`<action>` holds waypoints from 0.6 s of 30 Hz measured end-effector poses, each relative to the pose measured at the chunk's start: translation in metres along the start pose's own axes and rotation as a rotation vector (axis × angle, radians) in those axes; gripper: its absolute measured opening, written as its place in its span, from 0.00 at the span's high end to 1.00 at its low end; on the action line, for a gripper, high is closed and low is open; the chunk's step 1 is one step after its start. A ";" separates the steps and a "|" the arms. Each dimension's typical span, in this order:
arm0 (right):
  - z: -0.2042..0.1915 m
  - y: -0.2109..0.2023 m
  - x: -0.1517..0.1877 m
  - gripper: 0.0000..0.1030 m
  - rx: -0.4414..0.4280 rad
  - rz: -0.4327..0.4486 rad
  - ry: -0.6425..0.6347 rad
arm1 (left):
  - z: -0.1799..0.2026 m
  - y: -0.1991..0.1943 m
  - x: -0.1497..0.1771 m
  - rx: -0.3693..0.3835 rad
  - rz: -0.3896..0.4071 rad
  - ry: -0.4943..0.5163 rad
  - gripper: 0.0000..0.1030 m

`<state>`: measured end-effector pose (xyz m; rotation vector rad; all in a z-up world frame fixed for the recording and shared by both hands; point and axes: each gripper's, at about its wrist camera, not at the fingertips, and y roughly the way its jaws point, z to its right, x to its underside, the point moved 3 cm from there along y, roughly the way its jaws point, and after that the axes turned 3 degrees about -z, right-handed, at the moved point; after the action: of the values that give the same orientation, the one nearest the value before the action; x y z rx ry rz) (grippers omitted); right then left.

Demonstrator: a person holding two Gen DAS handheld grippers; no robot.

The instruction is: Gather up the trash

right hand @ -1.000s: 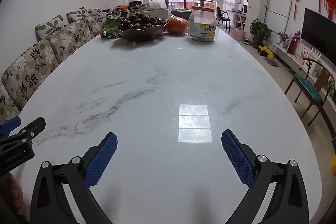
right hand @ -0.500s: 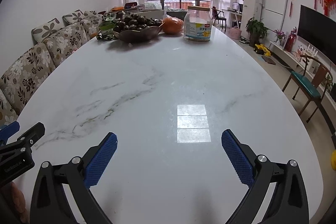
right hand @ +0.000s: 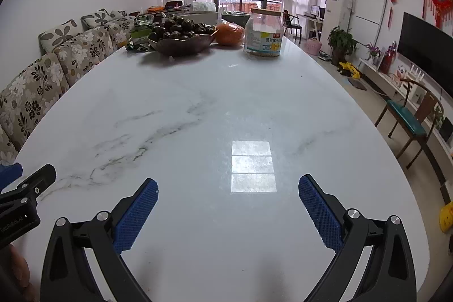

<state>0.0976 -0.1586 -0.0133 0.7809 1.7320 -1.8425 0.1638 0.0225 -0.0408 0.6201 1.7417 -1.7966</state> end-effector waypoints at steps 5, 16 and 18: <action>0.002 0.004 -0.001 0.05 0.003 -0.004 0.005 | 0.000 0.003 -0.001 -0.017 0.001 -0.005 0.08; 0.004 0.008 0.000 0.05 0.000 -0.012 0.007 | 0.007 0.005 -0.002 -0.021 0.009 0.039 0.08; 0.004 0.008 -0.001 0.05 0.001 -0.011 0.009 | 0.009 0.005 -0.002 -0.020 0.012 0.049 0.08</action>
<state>0.1029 -0.1629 -0.0182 0.7827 1.7440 -1.8497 0.1689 0.0135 -0.0430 0.6700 1.7821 -1.7680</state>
